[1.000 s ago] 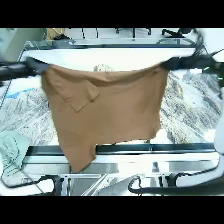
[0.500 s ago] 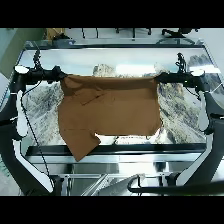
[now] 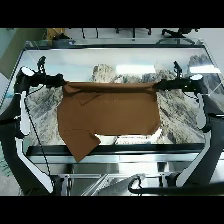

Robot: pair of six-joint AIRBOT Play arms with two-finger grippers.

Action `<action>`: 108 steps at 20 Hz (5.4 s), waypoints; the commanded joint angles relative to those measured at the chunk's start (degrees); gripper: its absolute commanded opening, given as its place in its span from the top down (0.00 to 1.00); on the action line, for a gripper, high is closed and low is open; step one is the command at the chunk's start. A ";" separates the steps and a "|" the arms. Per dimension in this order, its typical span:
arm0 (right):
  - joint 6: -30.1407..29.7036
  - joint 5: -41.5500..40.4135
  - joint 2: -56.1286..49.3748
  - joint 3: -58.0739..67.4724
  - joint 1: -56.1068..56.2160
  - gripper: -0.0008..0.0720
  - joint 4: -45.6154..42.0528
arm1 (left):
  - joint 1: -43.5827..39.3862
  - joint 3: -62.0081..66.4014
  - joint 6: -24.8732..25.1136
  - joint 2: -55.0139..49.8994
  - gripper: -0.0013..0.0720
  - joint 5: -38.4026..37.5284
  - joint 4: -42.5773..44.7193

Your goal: Fold the shirts.

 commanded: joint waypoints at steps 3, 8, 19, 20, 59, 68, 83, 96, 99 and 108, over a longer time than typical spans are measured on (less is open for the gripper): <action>0.50 1.60 -2.25 0.04 0.76 0.97 -2.84 | -0.13 -3.30 0.24 -0.09 0.95 1.16 5.05; 1.18 1.14 -2.27 0.04 1.11 0.97 -7.41 | -0.13 -3.39 0.26 -0.96 0.95 0.04 5.86; 1.22 1.03 -0.85 0.15 3.28 0.74 -7.72 | -0.74 -3.37 0.20 -1.14 0.95 -5.25 5.27; 1.70 1.03 0.20 0.17 3.32 0.74 -7.96 | -0.76 -3.37 0.20 -0.20 0.93 -5.57 5.31; 6.84 -1.42 33.24 -59.32 -7.63 0.36 -16.06 | -5.11 -73.35 -7.69 50.75 0.95 -3.87 -3.48; 8.74 1.01 33.53 -59.01 -2.73 0.97 -17.35 | -5.14 -62.86 -8.15 53.88 0.95 -14.99 -0.39; 7.02 -4.28 50.51 -54.27 -5.25 0.97 -9.03 | -16.26 -57.05 -15.06 67.04 0.95 -4.15 17.44; -7.28 -21.90 22.58 -38.73 -0.04 0.95 -2.99 | -14.84 -23.06 -13.18 16.06 0.95 3.43 17.70; -7.15 -19.58 23.26 -34.93 -0.61 0.40 -6.88 | -16.20 -16.31 -13.20 10.86 0.52 -0.81 17.38; -1.57 -15.26 17.31 -28.24 -1.01 0.26 -16.13 | -16.92 1.53 -13.29 9.51 0.07 -16.22 17.35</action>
